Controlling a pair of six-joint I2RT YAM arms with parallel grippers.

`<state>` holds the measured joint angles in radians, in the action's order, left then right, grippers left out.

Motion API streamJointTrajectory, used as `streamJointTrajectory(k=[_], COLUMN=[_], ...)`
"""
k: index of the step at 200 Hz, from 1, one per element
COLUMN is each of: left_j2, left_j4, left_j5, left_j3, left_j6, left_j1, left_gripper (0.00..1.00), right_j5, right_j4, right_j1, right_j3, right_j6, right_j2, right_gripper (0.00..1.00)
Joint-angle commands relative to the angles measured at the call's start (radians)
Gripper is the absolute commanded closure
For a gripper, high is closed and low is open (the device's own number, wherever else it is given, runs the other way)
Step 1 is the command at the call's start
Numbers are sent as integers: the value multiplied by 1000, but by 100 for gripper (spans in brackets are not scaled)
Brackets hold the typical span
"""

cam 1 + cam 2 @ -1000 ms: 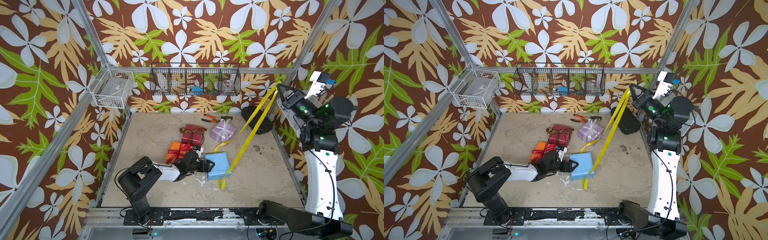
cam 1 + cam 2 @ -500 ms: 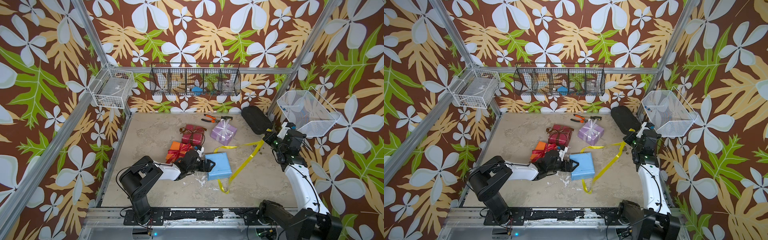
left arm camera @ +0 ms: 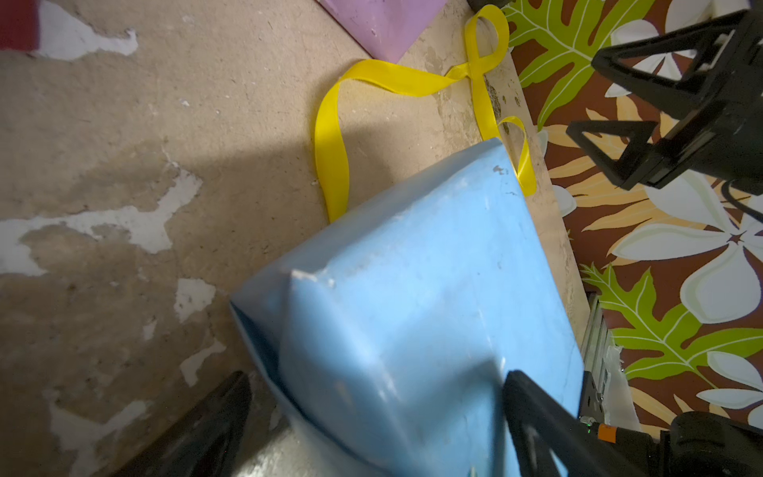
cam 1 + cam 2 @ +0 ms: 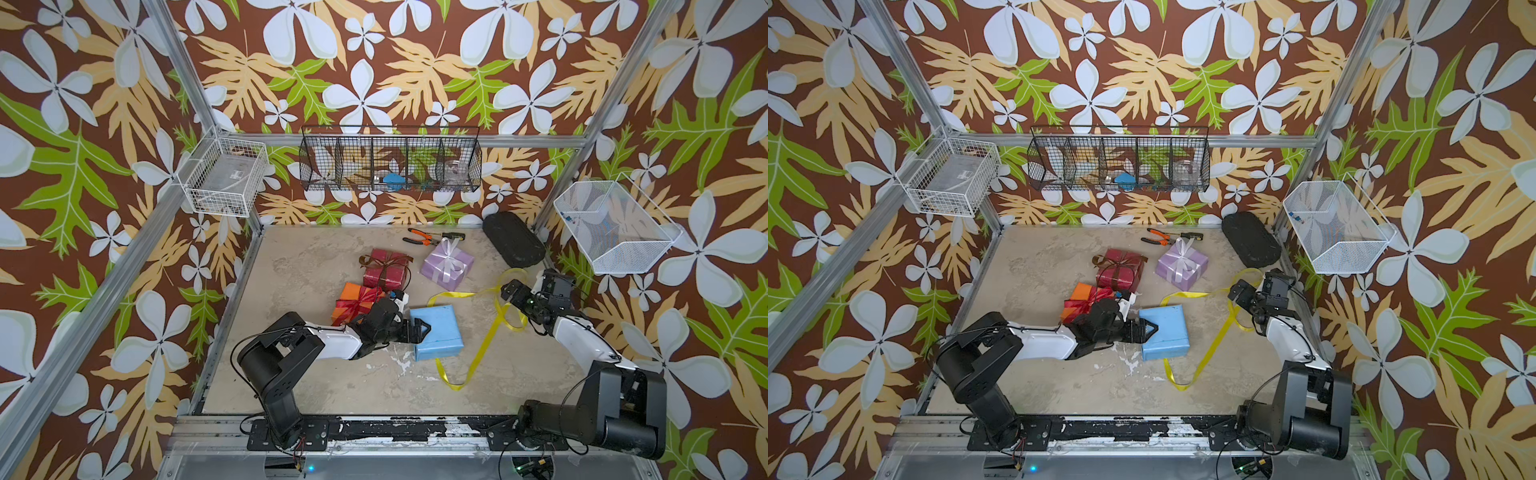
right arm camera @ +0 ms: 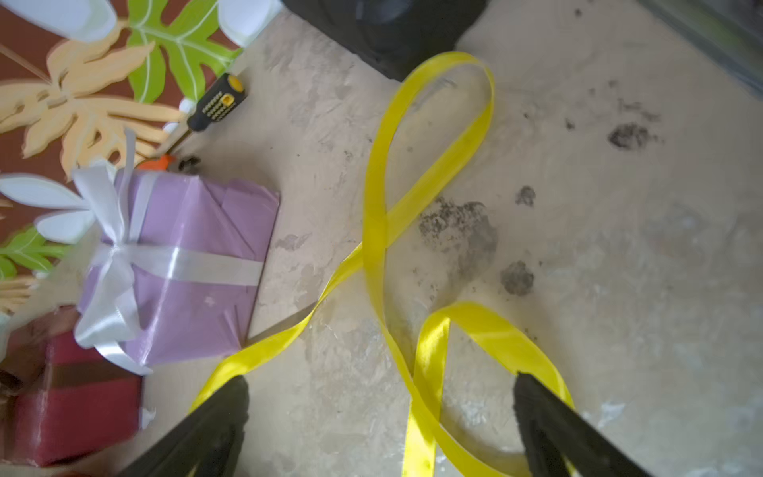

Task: Untie the ribbon bows on the gift boxes
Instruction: Place the ribbon at the center of the board, then adjust the gift box at the center of the board.

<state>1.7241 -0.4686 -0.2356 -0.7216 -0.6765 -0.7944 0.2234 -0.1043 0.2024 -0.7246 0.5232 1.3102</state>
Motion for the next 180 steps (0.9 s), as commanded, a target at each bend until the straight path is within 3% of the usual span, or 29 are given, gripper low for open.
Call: streamJointTrajectory(k=[1,46,78,120,180], left_j2=[-8,-65,-90,-80,-120], left_j4=[162,152,100,-33,-46], left_j5=[30,16,-34,-139,-86], left_j3=[2,1,20,61,91], left_j6=[32,21,-5,-70,-71], left_j1=[1,0,0,-2,15], left_gripper=[3,2,0,1,1], right_j5=[-93,-7,201,407,502], right_j4=[-64,-138,-36,252,422], right_j1=[-56,-271,-418,-437,-485], right_j3=[-15,70,241,397,410], right_j6=[-50,-63,-11,51,112], right_j2=[-31,-195,-302,-261,-201], right_gripper=[0,5,12,19,35])
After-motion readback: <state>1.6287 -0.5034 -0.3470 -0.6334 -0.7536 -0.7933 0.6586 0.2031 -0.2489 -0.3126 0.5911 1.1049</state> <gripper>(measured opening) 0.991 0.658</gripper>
